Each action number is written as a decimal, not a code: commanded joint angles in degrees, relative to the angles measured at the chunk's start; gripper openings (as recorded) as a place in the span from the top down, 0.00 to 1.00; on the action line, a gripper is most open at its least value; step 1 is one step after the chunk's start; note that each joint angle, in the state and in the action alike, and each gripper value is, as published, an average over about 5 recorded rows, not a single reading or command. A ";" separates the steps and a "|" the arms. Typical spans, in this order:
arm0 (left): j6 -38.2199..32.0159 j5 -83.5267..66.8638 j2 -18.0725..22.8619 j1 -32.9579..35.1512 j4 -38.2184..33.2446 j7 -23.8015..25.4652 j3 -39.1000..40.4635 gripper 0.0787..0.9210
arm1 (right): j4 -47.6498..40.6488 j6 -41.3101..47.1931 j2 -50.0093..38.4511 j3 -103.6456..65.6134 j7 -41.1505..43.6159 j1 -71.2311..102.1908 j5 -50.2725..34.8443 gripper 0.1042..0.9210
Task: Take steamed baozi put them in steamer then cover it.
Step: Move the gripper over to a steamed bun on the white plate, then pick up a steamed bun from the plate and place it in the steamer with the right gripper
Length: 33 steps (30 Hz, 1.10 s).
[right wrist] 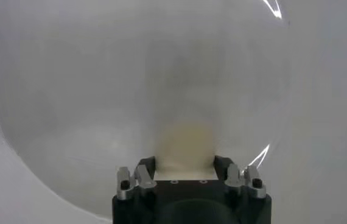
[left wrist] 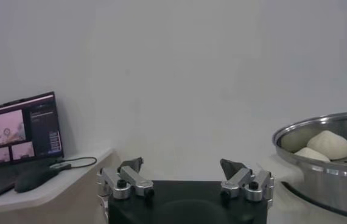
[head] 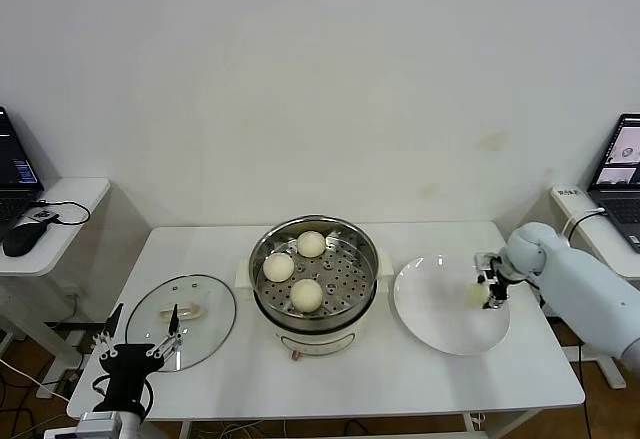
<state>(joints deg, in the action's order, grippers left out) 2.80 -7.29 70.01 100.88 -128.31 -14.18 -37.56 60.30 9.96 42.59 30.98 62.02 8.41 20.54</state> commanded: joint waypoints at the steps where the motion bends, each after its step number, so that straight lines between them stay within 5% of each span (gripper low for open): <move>1: 0.06 0.03 -0.13 -0.06 -0.11 0.01 0.08 0.12 | 11.46 3.63 -6.84 6.63 1.84 -8.62 -8.41 0.38; 8: 0.08 0.05 -0.26 -0.31 -0.33 0.00 0.58 0.12 | 22.21 9.81 -9.71 22.16 1.59 -29.91 -21.48 0.38; 16: 0.08 -0.11 -0.37 -0.59 -0.52 0.00 0.49 0.12 | 28.79 17.15 -0.88 34.20 -2.51 -47.73 -36.73 0.37; 25: 0.03 -0.09 0.16 -0.90 -0.49 -0.03 0.49 0.12 | 28.93 25.17 11.93 36.09 -9.95 -45.03 -47.89 0.36; 33: -0.16 -0.33 0.51 -0.26 -0.92 -0.05 -0.34 0.12 | 23.65 29.85 18.09 35.57 -15.27 -35.58 -47.38 0.36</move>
<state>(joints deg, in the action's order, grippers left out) 2.68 -7.54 70.46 100.50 -129.14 -14.23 -37.74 85.43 33.49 52.56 63.26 52.39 -30.16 -20.84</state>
